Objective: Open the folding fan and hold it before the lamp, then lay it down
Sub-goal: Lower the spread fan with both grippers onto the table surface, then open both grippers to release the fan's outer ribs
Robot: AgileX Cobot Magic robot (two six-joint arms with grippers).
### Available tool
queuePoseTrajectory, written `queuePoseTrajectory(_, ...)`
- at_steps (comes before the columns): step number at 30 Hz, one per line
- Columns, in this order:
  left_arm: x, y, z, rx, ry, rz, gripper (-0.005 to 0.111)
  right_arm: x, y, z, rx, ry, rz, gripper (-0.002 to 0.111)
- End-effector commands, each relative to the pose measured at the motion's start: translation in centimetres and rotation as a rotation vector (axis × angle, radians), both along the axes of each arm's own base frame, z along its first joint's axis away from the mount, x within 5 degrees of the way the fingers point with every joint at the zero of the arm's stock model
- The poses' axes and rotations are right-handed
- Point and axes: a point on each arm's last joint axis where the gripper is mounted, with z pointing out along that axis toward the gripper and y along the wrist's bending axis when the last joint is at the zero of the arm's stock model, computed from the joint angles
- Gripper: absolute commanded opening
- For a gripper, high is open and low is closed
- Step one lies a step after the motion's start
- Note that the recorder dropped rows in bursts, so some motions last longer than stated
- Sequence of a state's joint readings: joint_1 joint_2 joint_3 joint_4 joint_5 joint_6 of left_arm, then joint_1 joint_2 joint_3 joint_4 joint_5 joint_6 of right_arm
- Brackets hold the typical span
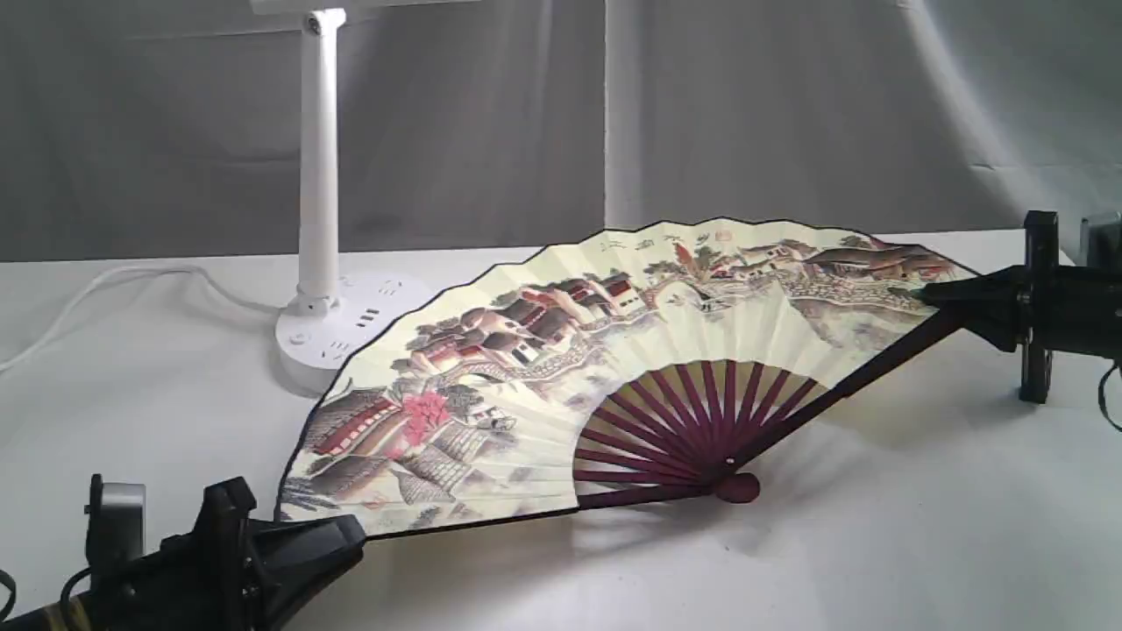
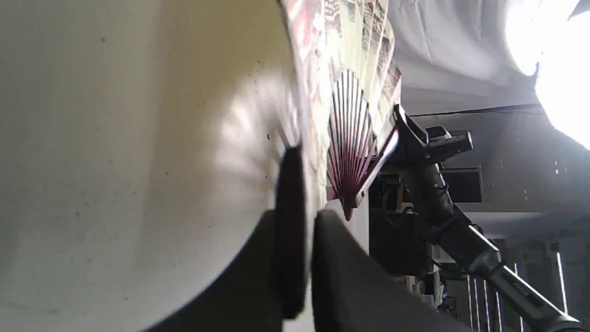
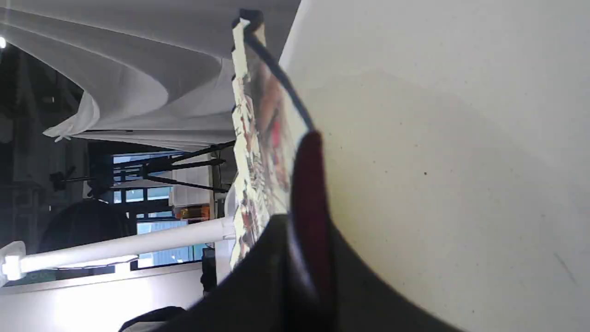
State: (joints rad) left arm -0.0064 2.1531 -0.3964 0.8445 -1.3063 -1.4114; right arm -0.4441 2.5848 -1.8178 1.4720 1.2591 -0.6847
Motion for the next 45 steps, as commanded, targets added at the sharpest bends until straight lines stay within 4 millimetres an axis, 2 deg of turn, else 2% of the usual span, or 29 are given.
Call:
queuePoseTrajectory(1, -1.0, 1.1, -3.4, 0.111, 0.150, 0.085, 0.000, 0.0, -1.4, -0.6, -0.042, 0.003, -0.079, 0.000)
queuePoseTrajectory(5, -1.0, 1.1, -3.4, 0.110, 0.150, 0.081, 0.006, 0.0, -1.3, -0.6, -0.036, 0.001, -0.072, 0.000)
queuePoseTrajectory(8, -1.1, 1.0, -3.4, 0.105, 0.154, 0.077, 0.015, -0.1, -1.2, -0.5, -0.022, 0.001, -0.063, 0.009)
queuePoseTrajectory(16, -1.0, 1.0, -3.0, 0.076, 0.165, 0.079, 0.052, -0.2, -1.3, -0.4, 0.004, 0.025, -0.068, 0.058)
queuePoseTrajectory(20, -0.8, 0.8, -2.1, 0.067, 0.130, 0.050, 0.059, -0.2, -1.3, -0.5, -0.001, 0.029, -0.063, 0.076)
queuePoseTrajectory(23, -0.8, 0.6, -1.5, 0.064, 0.105, 0.021, 0.060, -0.4, -1.2, -0.8, -0.030, 0.043, -0.037, 0.085)
queuePoseTrajectory(28, -0.6, 0.6, -0.5, 0.062, 0.064, 0.006, 0.060, -0.5, -1.4, -0.6, -0.205, -0.054, 0.078, 0.089)
queuePoseTrajectory(36, 0.0, 0.6, 1.8, 0.076, -0.049, 0.002, 0.060, 0.8, -2.5, 1.7, -0.461, -0.203, 0.217, 0.089)
queuePoseTrajectory(41, 0.3, 0.6, 3.8, 0.128, -0.191, -0.024, 0.060, 1.4, -3.4, 3.3, -0.613, -0.238, 0.282, 0.089)
queuePoseTrajectory(45, 0.4, 0.6, 5.5, 0.135, -0.265, -0.022, 0.060, 1.7, -4.4, 4.4, -0.735, -0.199, 0.318, 0.089)
